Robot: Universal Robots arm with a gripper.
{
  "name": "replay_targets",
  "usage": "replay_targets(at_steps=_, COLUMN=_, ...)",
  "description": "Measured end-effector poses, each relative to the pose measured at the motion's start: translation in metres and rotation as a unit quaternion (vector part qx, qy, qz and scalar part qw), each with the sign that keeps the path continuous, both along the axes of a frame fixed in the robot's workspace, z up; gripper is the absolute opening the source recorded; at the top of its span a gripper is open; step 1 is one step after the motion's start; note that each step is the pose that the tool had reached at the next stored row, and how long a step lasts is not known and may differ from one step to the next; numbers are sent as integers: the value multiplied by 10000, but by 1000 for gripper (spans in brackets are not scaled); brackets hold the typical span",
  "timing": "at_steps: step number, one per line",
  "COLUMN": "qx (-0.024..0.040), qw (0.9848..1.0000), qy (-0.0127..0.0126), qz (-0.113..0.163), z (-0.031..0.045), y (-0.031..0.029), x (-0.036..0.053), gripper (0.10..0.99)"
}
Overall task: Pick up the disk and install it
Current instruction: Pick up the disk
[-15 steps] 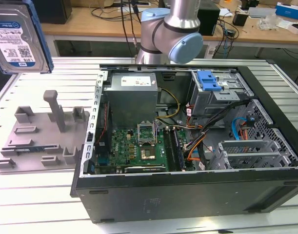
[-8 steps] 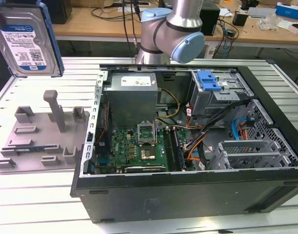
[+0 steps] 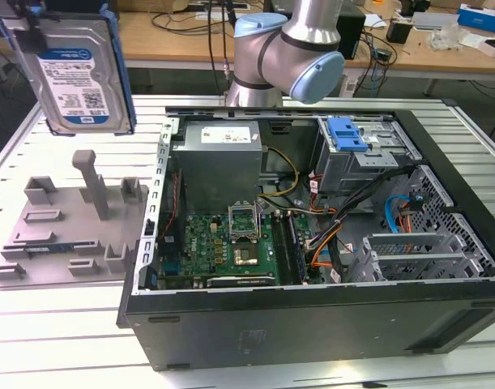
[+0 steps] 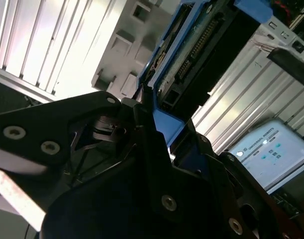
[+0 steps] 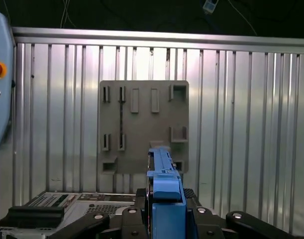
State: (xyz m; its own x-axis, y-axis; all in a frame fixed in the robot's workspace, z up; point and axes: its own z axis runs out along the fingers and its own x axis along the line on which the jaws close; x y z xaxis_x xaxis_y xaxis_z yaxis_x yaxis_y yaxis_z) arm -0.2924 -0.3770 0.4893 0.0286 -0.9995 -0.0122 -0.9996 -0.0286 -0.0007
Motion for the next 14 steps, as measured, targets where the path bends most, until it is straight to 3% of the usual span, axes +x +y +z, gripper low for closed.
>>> replay_targets(at_steps=6, qx=0, qw=10000, qy=4, qz=0, z=-1, y=-97, x=357, gripper=369)
replay_targets(at_steps=10, qx=0, qw=10000, qy=9, qz=-1, z=-1, y=-139, x=542, gripper=369)
replay_targets(at_steps=14, qx=0, qw=10000, qy=12, qz=0, z=0, y=-291, x=949, gripper=369)
